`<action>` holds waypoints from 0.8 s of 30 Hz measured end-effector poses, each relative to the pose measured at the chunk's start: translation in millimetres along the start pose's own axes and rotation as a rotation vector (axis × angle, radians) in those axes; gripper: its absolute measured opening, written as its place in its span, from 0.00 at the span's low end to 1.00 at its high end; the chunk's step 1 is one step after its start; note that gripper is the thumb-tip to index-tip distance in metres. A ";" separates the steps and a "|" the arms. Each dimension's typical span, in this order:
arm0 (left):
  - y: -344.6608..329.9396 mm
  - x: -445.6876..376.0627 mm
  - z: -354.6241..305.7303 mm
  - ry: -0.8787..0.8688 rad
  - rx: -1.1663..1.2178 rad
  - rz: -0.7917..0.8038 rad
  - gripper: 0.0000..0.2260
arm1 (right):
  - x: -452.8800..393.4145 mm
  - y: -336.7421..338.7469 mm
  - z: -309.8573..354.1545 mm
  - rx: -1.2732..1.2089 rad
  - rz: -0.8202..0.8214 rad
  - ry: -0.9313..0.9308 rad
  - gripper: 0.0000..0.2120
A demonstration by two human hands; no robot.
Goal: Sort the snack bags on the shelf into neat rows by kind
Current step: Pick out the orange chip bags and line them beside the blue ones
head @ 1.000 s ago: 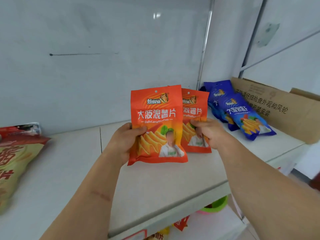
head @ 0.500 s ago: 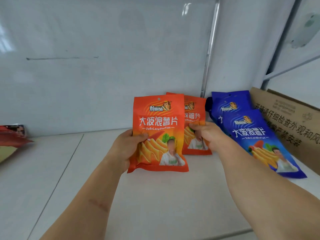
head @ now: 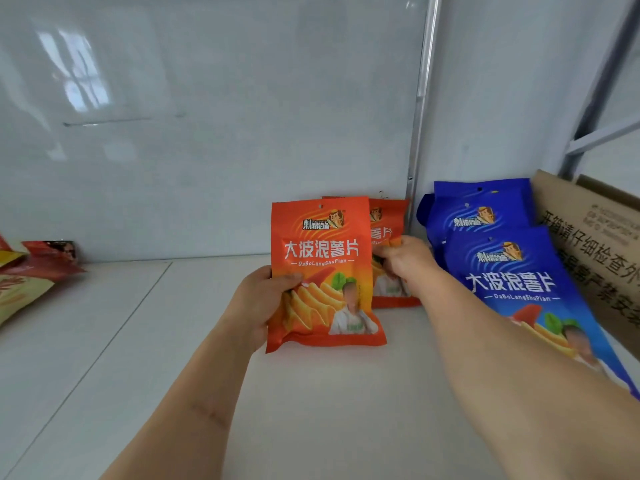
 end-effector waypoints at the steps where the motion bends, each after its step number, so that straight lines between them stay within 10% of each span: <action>1: -3.8 -0.6 -0.5 0.001 0.007 0.004 0.09 | 2.3 2.9 1.7 0.018 -0.036 -0.001 0.09; 9: -40.7 -7.2 11.4 0.005 -0.064 -0.010 0.08 | 25.6 9.1 3.3 -0.099 -0.098 -0.117 0.30; 24: -66.1 -22.9 16.0 -0.076 -0.286 -0.194 0.09 | 47.5 9.1 -13.2 0.210 -0.117 0.067 0.15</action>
Point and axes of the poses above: each hand's wrist, its own x-axis away from the middle knuckle, its own y-axis out of the back of the hand, z = x × y, the point moved 7 cm from there along -x, towards the middle knuckle, and after that the axes turned 11 degrees about z, right-handed, at the moved point
